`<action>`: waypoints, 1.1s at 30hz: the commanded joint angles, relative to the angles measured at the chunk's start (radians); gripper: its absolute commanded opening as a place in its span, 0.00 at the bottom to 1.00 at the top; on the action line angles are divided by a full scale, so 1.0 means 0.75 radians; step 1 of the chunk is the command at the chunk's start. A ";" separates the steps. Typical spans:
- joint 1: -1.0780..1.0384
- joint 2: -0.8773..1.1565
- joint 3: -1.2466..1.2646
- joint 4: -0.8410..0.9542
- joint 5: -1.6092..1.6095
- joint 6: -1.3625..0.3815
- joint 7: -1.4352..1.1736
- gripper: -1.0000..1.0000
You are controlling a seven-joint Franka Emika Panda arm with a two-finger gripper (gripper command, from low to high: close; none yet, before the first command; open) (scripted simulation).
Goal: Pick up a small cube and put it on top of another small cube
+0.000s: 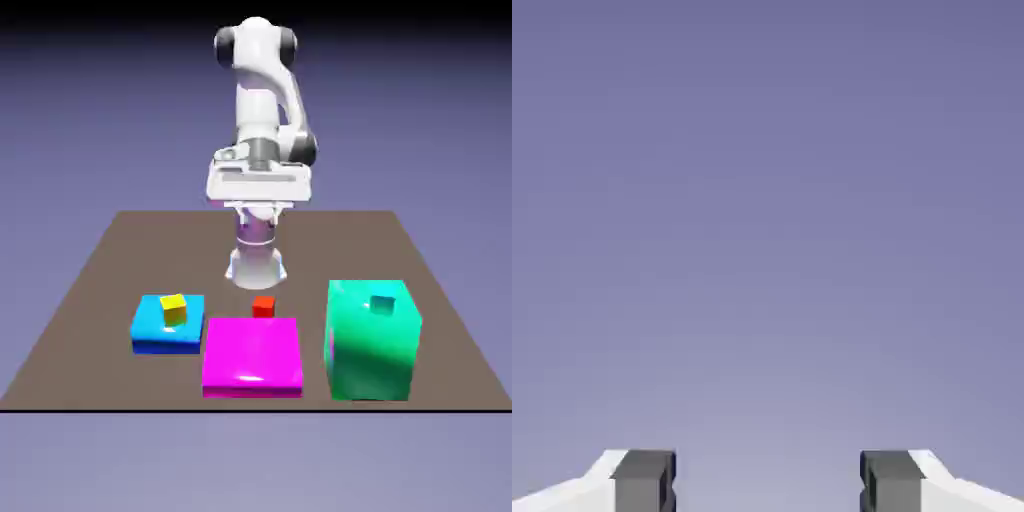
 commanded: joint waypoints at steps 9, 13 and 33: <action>-0.138 -0.226 0.435 0.120 0.164 -0.147 0.329 0.50; -0.199 -0.326 0.628 0.174 0.237 -0.213 0.475 0.50; -0.506 -0.828 1.595 0.441 0.601 -0.540 1.206 0.50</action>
